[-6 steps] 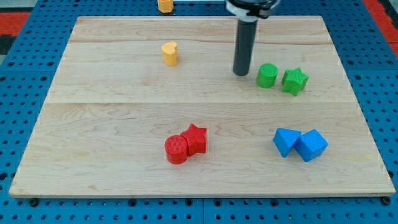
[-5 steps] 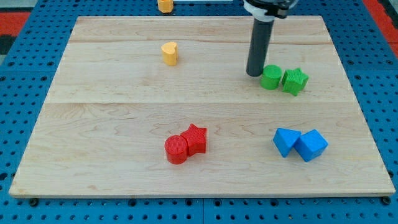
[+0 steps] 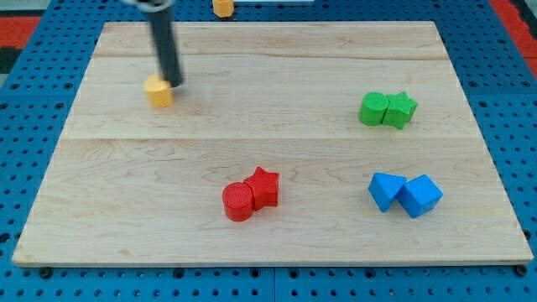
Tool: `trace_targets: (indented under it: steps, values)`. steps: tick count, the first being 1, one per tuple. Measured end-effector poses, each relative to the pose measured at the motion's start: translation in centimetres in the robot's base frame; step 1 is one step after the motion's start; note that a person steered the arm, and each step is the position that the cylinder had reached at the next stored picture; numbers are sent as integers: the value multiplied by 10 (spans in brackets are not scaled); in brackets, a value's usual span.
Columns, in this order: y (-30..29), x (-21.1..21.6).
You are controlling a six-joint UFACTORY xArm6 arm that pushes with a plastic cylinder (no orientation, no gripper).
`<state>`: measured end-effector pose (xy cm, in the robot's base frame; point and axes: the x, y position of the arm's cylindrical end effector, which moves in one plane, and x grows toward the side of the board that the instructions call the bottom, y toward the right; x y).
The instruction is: Move yellow heart at center left of the board
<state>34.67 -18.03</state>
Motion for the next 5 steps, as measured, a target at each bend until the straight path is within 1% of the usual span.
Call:
trace_targets:
  steps: [1, 2, 3, 4, 5]
  values:
    - [-26, 2]
    - [28, 3]
    - [58, 25]
    - [65, 46]
    - [65, 33]
